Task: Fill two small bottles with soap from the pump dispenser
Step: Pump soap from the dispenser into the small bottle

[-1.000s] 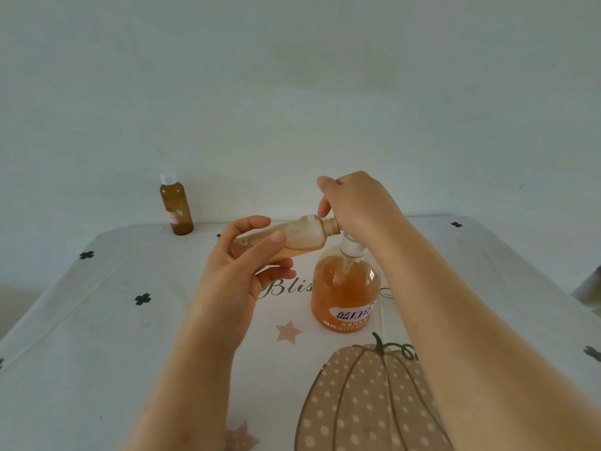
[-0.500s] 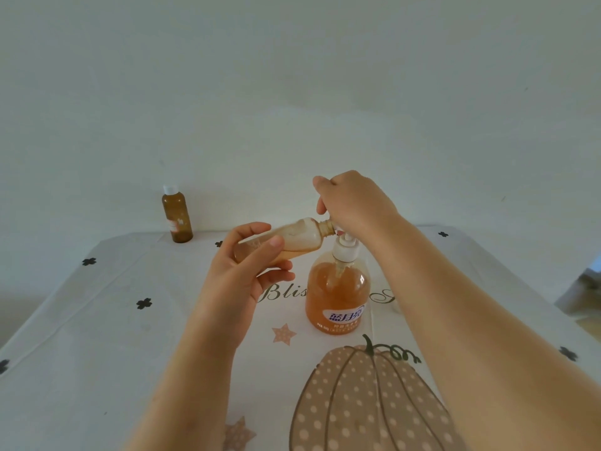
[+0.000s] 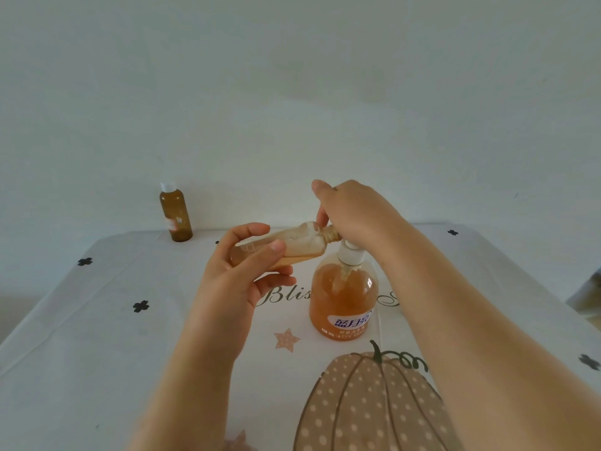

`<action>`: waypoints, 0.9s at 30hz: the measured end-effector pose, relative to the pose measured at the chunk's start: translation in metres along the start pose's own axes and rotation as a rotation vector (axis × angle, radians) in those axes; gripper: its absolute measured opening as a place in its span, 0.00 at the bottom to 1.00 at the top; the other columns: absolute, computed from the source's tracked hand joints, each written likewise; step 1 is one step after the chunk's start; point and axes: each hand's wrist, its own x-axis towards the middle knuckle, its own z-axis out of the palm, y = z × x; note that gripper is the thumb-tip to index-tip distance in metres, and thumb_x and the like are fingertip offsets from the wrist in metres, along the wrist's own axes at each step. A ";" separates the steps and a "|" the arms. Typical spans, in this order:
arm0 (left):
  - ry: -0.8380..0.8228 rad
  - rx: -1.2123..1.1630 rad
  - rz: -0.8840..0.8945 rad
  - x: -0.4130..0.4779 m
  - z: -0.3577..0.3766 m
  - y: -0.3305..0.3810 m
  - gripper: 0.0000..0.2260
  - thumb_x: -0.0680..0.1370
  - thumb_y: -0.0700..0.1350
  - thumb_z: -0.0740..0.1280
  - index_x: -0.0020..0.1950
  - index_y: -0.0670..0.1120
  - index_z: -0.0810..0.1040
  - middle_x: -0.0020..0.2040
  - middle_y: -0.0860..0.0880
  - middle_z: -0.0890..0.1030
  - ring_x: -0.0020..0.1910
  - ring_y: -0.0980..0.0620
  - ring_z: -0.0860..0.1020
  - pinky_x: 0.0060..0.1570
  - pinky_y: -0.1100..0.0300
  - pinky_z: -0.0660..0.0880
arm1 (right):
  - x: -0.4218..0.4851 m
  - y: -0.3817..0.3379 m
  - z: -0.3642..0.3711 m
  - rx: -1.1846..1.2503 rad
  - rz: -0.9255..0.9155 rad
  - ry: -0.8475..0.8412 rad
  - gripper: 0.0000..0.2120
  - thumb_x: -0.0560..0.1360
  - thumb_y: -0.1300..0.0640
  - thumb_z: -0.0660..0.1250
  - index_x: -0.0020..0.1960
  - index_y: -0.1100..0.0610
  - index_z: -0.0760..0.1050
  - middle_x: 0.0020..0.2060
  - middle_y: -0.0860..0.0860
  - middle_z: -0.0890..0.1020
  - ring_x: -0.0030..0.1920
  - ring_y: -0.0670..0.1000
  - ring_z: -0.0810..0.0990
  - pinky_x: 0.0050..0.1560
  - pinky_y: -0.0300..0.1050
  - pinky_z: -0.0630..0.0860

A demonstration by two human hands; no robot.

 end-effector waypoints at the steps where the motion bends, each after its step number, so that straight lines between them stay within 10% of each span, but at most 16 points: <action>1: 0.000 0.001 -0.003 0.001 0.000 0.000 0.18 0.67 0.43 0.73 0.56 0.43 0.76 0.43 0.45 0.85 0.37 0.47 0.83 0.37 0.58 0.80 | 0.000 0.001 0.002 0.002 -0.008 0.002 0.20 0.86 0.53 0.48 0.69 0.52 0.75 0.46 0.54 0.80 0.50 0.57 0.80 0.56 0.53 0.78; 27: -0.021 -0.041 -0.034 0.002 0.001 0.000 0.18 0.70 0.44 0.72 0.58 0.42 0.76 0.44 0.44 0.84 0.38 0.48 0.82 0.37 0.59 0.80 | 0.003 0.000 -0.003 0.037 0.016 0.043 0.31 0.84 0.38 0.49 0.48 0.58 0.82 0.33 0.52 0.83 0.35 0.52 0.82 0.44 0.47 0.75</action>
